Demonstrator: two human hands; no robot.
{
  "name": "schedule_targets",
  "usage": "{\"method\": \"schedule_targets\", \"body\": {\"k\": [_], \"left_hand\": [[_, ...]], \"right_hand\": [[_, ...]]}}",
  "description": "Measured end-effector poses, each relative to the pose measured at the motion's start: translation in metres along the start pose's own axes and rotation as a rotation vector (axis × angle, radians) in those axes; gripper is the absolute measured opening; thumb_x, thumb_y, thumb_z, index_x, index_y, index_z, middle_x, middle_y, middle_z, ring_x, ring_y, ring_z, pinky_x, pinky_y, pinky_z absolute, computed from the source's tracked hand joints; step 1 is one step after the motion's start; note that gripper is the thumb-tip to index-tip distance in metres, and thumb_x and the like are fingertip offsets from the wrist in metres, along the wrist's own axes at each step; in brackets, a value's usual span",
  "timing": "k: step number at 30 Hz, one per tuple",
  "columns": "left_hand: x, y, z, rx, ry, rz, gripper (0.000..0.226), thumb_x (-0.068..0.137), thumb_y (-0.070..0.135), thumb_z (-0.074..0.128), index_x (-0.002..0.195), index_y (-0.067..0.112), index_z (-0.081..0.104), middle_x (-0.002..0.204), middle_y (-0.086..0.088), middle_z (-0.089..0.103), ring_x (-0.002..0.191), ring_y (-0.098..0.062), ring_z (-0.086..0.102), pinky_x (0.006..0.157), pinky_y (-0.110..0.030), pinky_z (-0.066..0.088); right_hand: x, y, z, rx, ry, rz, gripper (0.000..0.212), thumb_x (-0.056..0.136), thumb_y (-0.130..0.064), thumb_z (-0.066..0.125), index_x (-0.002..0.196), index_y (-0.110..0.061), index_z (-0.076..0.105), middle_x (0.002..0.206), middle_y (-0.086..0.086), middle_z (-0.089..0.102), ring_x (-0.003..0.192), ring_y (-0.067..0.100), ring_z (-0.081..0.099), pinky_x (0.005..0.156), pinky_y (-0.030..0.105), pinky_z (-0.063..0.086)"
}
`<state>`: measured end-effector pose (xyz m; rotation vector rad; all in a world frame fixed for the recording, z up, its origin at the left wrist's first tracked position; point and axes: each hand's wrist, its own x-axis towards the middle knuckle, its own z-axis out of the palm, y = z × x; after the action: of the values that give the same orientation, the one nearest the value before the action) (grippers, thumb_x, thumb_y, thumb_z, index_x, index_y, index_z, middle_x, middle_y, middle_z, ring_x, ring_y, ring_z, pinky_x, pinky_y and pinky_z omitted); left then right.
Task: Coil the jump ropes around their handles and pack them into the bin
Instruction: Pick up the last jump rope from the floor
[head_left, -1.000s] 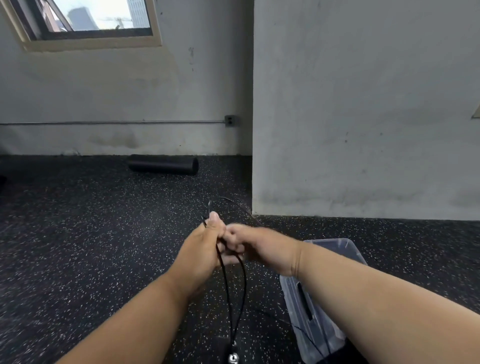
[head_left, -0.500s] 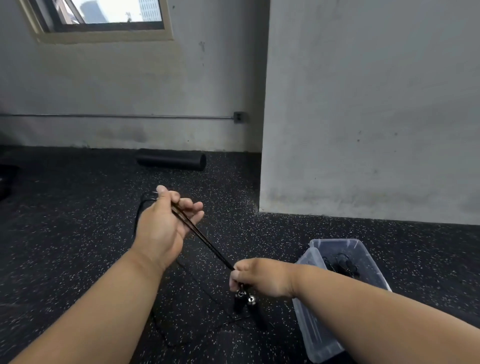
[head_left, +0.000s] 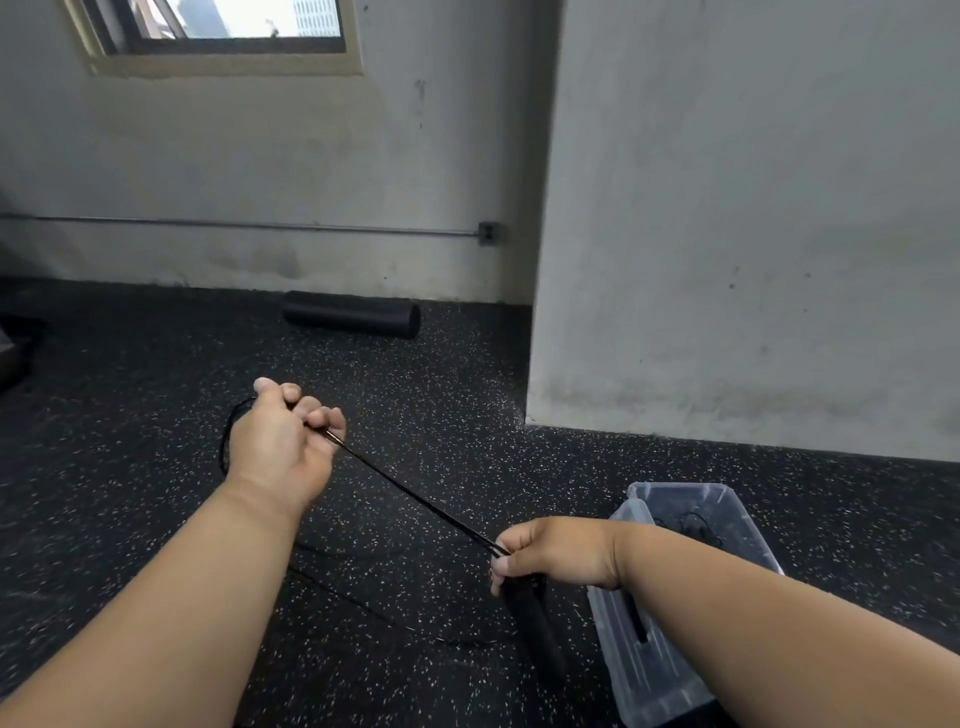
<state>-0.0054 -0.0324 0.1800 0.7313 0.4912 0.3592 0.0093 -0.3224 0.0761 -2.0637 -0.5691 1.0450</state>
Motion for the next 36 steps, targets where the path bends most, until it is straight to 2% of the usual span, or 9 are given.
{"method": "schedule_targets", "body": {"k": [5, 9, 12, 15, 19, 25, 29, 33, 36], "left_hand": [[0.015, -0.003, -0.011, -0.014, 0.071, -0.01, 0.037, 0.114, 0.036, 0.037, 0.087, 0.018, 0.056, 0.063, 0.007, 0.039, 0.049, -0.006, 0.041, 0.076, -0.028, 0.053], [0.024, 0.0, -0.015, -0.038, 0.099, -0.009, 0.034, 0.114, 0.029, 0.036, 0.087, 0.019, 0.055, 0.065, 0.007, 0.039, 0.047, -0.006, 0.039, 0.078, -0.025, 0.05], [0.026, -0.003, -0.017, 0.015, 0.101, -0.006, 0.037, 0.114, 0.038, 0.037, 0.09, 0.019, 0.057, 0.068, 0.006, 0.042, 0.051, -0.006, 0.046, 0.088, -0.03, 0.052], [0.021, -0.014, -0.019, 0.183, -0.004, -0.053, 0.036, 0.108, 0.051, 0.049, 0.114, 0.018, 0.062, 0.098, -0.002, 0.065, 0.092, -0.017, 0.066, 0.107, -0.044, 0.05], [0.002, -0.047, -0.026, 0.66, -0.279, -0.183, 0.07, 0.102, 0.058, 0.054, 0.16, 0.025, 0.035, 0.148, -0.011, 0.057, 0.136, -0.033, 0.054, 0.12, -0.054, 0.038], [-0.041, -0.113, -0.027, 0.887, -0.721, -0.541, 0.045, 0.083, 0.053, 0.072, 0.117, 0.024, 0.067, 0.119, -0.004, 0.074, 0.1, -0.018, 0.069, 0.091, -0.041, 0.051], [-0.061, -0.139, -0.03, 0.909, -0.841, -0.507, 0.048, 0.081, 0.039, 0.079, 0.119, 0.011, 0.069, 0.106, -0.001, 0.076, 0.102, -0.018, 0.07, 0.098, -0.034, 0.054], [-0.07, -0.146, -0.027, 0.897, -0.844, -0.387, 0.057, 0.085, 0.053, 0.079, 0.125, 0.014, 0.072, 0.126, -0.014, 0.074, 0.126, -0.039, 0.065, 0.115, -0.064, 0.042], [-0.07, -0.147, -0.025, 0.831, -0.825, -0.38, 0.052, 0.088, 0.051, 0.08, 0.123, 0.014, 0.073, 0.124, -0.016, 0.074, 0.122, -0.041, 0.066, 0.113, -0.071, 0.04]], "right_hand": [[-0.006, 0.0, -0.003, 0.029, -0.038, 0.032, 0.014, 0.102, -0.029, 0.063, 0.111, -0.029, 0.075, 0.097, -0.012, 0.071, 0.09, 0.009, 0.063, 0.085, 0.025, 0.05], [-0.01, 0.0, -0.006, -0.027, -0.088, 0.068, 0.012, 0.097, -0.033, 0.064, 0.102, -0.034, 0.075, 0.097, -0.011, 0.071, 0.094, 0.011, 0.063, 0.105, 0.042, 0.049], [-0.016, -0.003, -0.008, -0.031, -0.008, 0.084, 0.015, 0.099, -0.036, 0.059, 0.094, -0.036, 0.073, 0.088, -0.017, 0.069, 0.088, 0.009, 0.062, 0.103, 0.038, 0.05], [-0.018, -0.011, -0.006, 0.095, 0.06, 0.065, 0.017, 0.099, -0.036, 0.058, 0.091, -0.036, 0.073, 0.088, -0.008, 0.068, 0.085, 0.016, 0.062, 0.089, 0.035, 0.054], [-0.018, -0.027, -0.003, 0.168, 0.193, -0.061, 0.02, 0.1, -0.043, 0.057, 0.094, -0.034, 0.074, 0.088, -0.011, 0.067, 0.086, 0.012, 0.059, 0.086, 0.033, 0.047], [-0.016, -0.049, -0.004, 0.442, 0.366, -0.212, 0.017, 0.102, -0.034, 0.056, 0.093, -0.024, 0.067, 0.087, 0.006, 0.059, 0.08, 0.02, 0.052, 0.075, 0.037, 0.045], [-0.021, -0.062, -0.004, 0.402, 0.43, -0.238, 0.024, 0.107, -0.034, 0.052, 0.094, -0.025, 0.07, 0.087, 0.0, 0.063, 0.077, 0.014, 0.057, 0.071, 0.031, 0.05], [-0.023, -0.067, -0.001, 0.453, 0.478, -0.274, 0.031, 0.11, -0.032, 0.047, 0.109, -0.018, 0.075, 0.097, -0.003, 0.068, 0.081, 0.003, 0.061, 0.074, 0.017, 0.05], [-0.025, -0.072, -0.004, 0.639, 0.48, -0.257, 0.038, 0.111, -0.034, 0.045, 0.117, -0.015, 0.077, 0.105, 0.004, 0.067, 0.086, 0.007, 0.061, 0.076, 0.018, 0.053]]}}
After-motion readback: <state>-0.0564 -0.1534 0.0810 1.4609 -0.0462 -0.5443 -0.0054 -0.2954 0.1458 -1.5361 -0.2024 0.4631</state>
